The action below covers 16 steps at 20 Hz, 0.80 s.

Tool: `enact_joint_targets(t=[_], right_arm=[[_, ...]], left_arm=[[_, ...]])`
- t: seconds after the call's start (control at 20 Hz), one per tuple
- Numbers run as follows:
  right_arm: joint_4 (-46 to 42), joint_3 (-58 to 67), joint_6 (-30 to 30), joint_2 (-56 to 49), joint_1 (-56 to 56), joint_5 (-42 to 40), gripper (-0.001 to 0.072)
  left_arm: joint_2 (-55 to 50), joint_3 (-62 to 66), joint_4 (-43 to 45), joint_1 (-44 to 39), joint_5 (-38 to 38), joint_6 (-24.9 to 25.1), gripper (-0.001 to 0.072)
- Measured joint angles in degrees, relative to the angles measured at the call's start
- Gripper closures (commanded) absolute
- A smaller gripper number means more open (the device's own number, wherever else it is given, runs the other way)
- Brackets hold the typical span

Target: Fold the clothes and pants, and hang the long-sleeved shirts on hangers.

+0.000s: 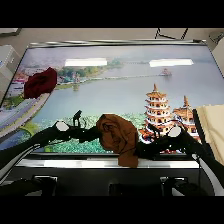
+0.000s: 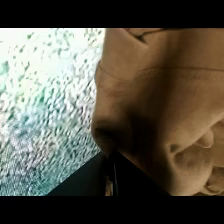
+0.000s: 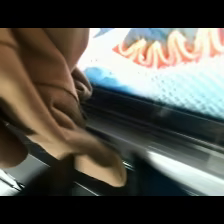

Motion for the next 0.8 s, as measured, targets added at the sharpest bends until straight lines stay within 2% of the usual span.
enact_joint_targets(t=[0.2, 0.35, 0.55, 0.7, 0.8], right_arm=[[3.0, 1.4, -2.3, -0.2, 0.0, -0.4, 0.0678], [0.2, 11.3, -1.0, 1.5, 0.0, 0.6, 0.0678], [-14.8, 36.7, 7.0, 3.8, 0.0, 1.5, 0.0678], [-28.5, 59.0, 14.8, 4.7, 0.0, 2.0, 0.0677], [-34.2, 70.6, 17.6, 5.7, 0.0, 2.3, 0.0677]], left_arm=[[3.5, 1.7, 2.3, 1.2, 0.5, -0.2, 0.0684], [10.1, 5.6, 6.7, 5.7, 0.2, -0.5, 0.0685], [23.0, 15.4, 11.7, 16.4, 0.2, -0.4, 0.0684], [33.1, 24.5, 13.0, 24.0, 0.4, 1.3, 0.0683], [39.3, 29.6, 13.3, 28.4, 0.5, 2.0, 0.0684]])
